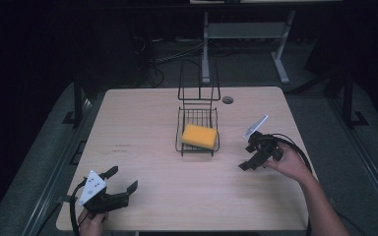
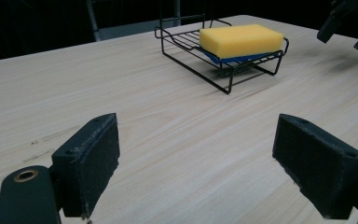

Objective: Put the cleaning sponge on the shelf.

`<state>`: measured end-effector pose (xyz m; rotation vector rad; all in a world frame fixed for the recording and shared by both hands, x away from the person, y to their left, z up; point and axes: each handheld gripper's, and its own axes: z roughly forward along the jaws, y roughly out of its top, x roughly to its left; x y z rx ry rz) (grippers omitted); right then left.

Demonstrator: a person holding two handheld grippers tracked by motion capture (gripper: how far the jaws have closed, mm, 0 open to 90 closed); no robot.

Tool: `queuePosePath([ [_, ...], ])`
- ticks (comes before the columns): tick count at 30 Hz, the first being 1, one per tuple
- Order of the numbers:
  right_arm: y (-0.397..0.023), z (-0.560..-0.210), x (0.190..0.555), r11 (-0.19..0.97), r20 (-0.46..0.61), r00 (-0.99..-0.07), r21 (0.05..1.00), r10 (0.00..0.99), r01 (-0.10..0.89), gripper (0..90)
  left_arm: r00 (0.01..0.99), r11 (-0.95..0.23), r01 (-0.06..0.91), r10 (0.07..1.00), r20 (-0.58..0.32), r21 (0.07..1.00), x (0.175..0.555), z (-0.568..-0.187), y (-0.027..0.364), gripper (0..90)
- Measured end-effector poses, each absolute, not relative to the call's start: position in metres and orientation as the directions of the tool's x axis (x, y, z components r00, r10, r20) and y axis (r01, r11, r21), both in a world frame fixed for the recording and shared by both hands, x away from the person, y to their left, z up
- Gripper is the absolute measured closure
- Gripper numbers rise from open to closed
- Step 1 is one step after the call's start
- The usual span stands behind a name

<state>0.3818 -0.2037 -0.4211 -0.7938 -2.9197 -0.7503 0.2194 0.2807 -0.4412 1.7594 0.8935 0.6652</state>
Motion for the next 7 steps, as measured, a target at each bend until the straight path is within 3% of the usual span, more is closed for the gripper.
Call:
queuePosePath([
  [7, -0.2117, -0.4302, 0.3712, 0.753, 0.142, -0.868, 0.445, 0.476, 0.485, 15.9, 0.578, -0.217, 0.264, 0.816, 0.026, 0.94, 0.2207, -0.4416, 0.2797, 14.0],
])
